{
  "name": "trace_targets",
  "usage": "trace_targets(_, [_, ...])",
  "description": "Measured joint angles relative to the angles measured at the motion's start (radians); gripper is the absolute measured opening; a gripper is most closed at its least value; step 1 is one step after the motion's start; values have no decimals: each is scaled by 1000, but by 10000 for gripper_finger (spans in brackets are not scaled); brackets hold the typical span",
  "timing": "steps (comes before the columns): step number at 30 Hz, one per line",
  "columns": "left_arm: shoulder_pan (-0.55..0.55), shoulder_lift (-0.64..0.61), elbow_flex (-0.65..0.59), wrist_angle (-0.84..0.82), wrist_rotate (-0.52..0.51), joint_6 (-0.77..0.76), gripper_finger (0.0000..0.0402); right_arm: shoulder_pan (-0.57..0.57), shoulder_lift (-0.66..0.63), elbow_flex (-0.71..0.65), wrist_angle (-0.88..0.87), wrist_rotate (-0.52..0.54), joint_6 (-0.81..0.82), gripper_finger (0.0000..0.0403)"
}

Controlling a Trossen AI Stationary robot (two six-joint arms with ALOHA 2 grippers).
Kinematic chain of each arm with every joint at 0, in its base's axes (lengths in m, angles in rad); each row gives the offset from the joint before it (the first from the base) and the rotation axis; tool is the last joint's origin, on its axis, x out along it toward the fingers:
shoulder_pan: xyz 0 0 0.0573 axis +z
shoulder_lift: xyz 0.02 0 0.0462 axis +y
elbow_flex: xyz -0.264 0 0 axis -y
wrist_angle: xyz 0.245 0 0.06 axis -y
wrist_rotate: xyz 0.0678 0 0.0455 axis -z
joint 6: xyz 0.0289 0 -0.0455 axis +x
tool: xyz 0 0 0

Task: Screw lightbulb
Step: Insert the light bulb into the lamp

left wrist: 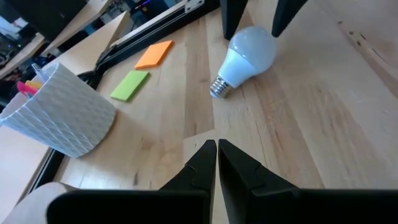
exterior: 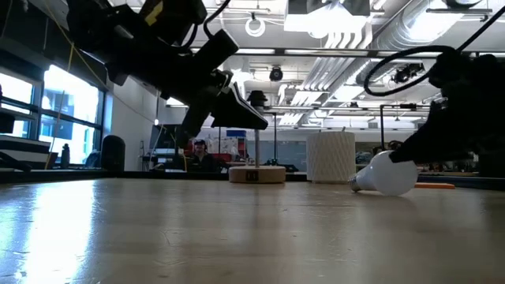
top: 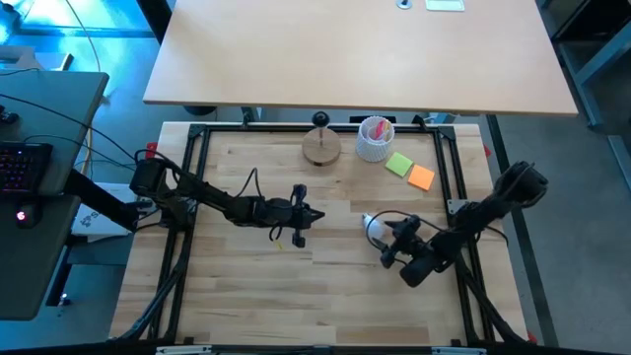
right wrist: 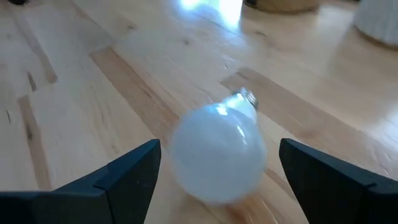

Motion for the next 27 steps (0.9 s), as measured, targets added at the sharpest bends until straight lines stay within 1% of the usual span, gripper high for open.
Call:
trace_targets(4, [3, 0, 0, 0, 1, -11, 13, -32, 52, 16, 133, 3, -159, 326])
trace_targets(6, [8, 0, 0, -1, 1, -24, 13, -44, 79, 29, 141, 5, -189, 326])
trace_targets(11, [15, 0, 0, -1, 1, -26, 13, -71, 146, 32, 137, 34, -140, 326])
trace_targets(15, [15, 0, -1, -1, 7, -27, 13, -82, 194, 32, 137, 35, -109, 326])
trace_targets(20, [15, 0, -1, -1, 9, -68, 13, -93, 250, 32, 137, 48, -75, 326])
trace_targets(25, [15, 0, -1, -1, 9, -76, 13, -119, 291, 36, 149, 55, -43, 326])
trace_targets(27, [15, 0, -1, 0, 9, -82, 13, -124, 294, 37, 151, 48, -5, 326])
